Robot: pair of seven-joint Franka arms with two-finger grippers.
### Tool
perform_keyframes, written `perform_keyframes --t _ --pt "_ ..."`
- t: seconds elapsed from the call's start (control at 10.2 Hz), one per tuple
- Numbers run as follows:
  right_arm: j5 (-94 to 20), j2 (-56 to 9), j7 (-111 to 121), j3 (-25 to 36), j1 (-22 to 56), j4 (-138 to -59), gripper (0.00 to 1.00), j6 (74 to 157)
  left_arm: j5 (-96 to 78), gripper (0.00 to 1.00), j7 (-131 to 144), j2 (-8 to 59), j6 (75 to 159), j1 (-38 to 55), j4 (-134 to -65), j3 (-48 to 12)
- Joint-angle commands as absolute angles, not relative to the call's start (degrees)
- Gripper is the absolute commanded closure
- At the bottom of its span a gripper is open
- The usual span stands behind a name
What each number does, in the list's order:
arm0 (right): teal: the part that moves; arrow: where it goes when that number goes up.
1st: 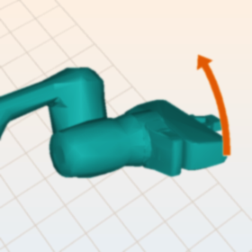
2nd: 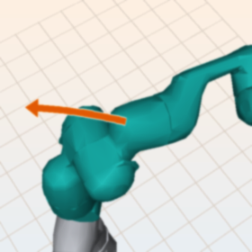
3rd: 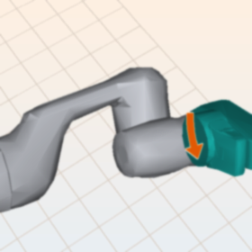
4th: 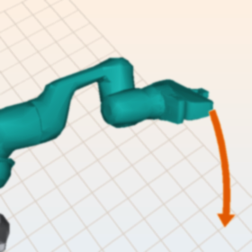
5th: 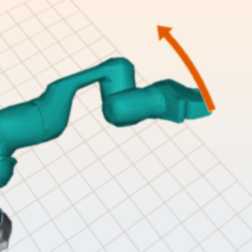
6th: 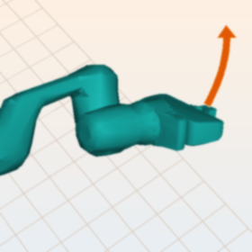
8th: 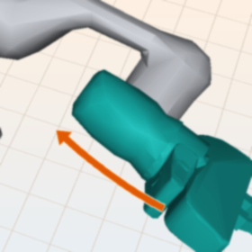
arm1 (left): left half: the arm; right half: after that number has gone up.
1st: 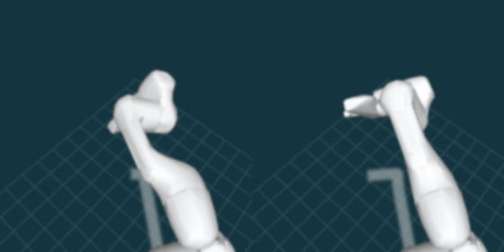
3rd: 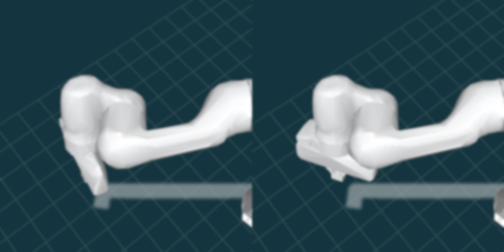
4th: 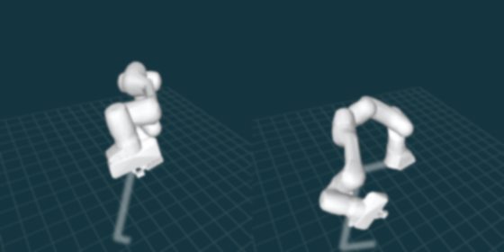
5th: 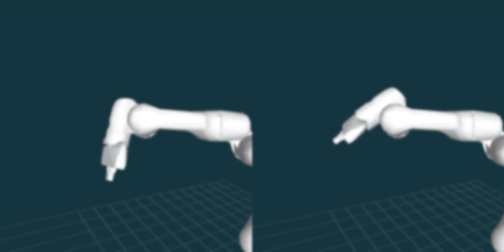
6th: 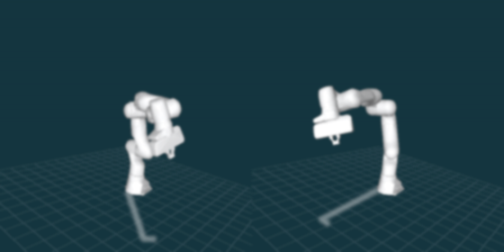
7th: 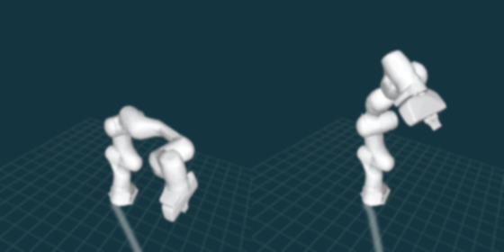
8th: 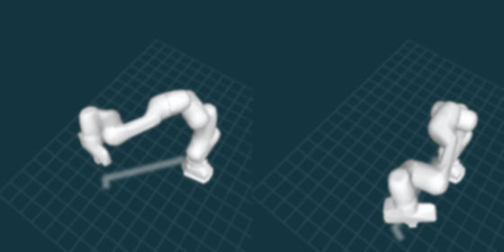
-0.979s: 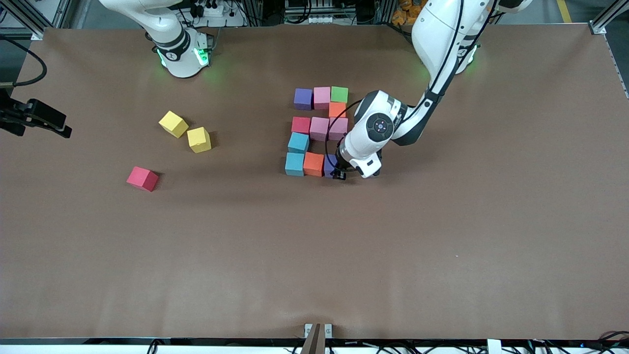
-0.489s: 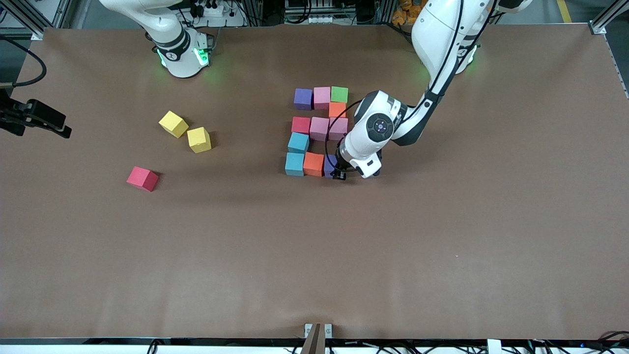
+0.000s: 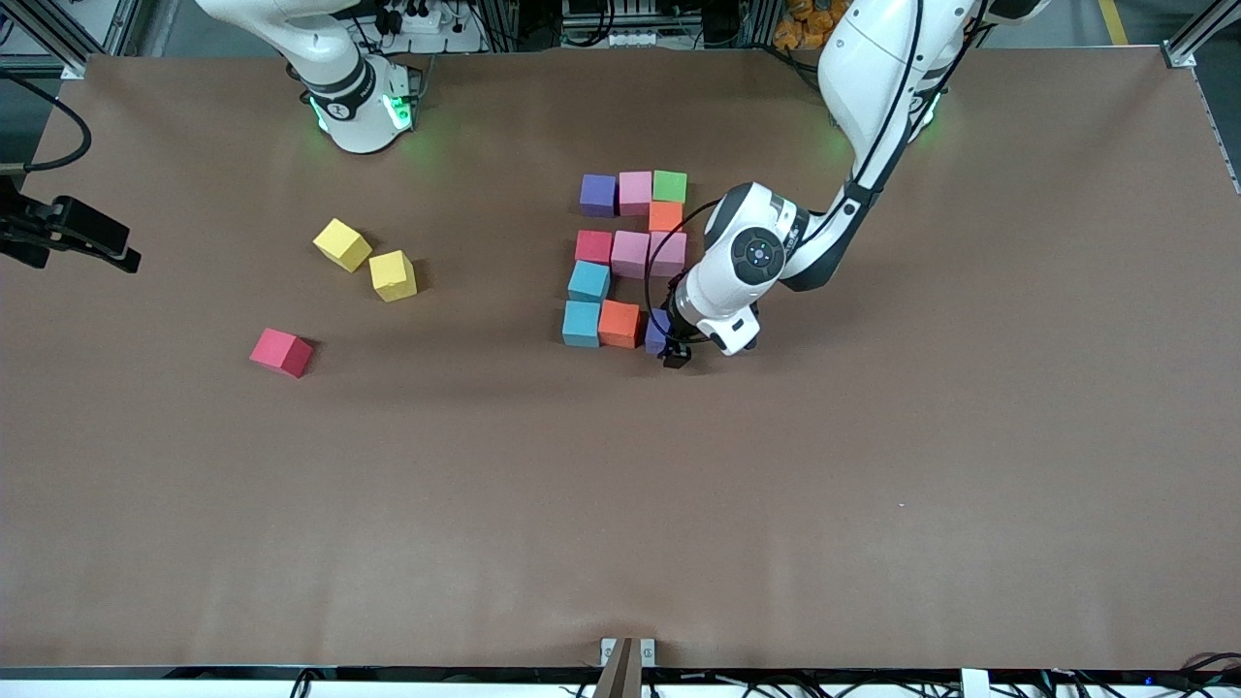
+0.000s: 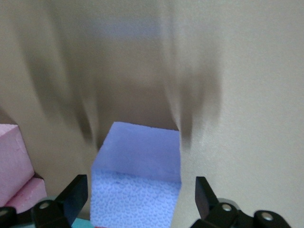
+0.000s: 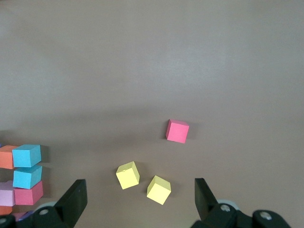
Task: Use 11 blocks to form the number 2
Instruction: 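Lower the lavender cube beside the orange cube and open the left gripper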
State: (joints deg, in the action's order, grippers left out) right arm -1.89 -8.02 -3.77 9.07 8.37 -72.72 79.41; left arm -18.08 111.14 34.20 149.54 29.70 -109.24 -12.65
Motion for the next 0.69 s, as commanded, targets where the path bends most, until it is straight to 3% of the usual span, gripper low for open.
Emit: perform_keyframes --t 0.0,0.59 --pt "-0.62 -7.73 -4.31 7.91 7.56 -72.95 0.00 79.63 -17.67 0.00 112.41 33.31 149.85 29.00 -108.64 -13.97" --pt "-0.70 -7.73 -4.31 7.91 7.38 -72.86 0.00 79.63 -16.96 0.00 111.80 29.10 146.34 27.16 -108.55 -14.50"
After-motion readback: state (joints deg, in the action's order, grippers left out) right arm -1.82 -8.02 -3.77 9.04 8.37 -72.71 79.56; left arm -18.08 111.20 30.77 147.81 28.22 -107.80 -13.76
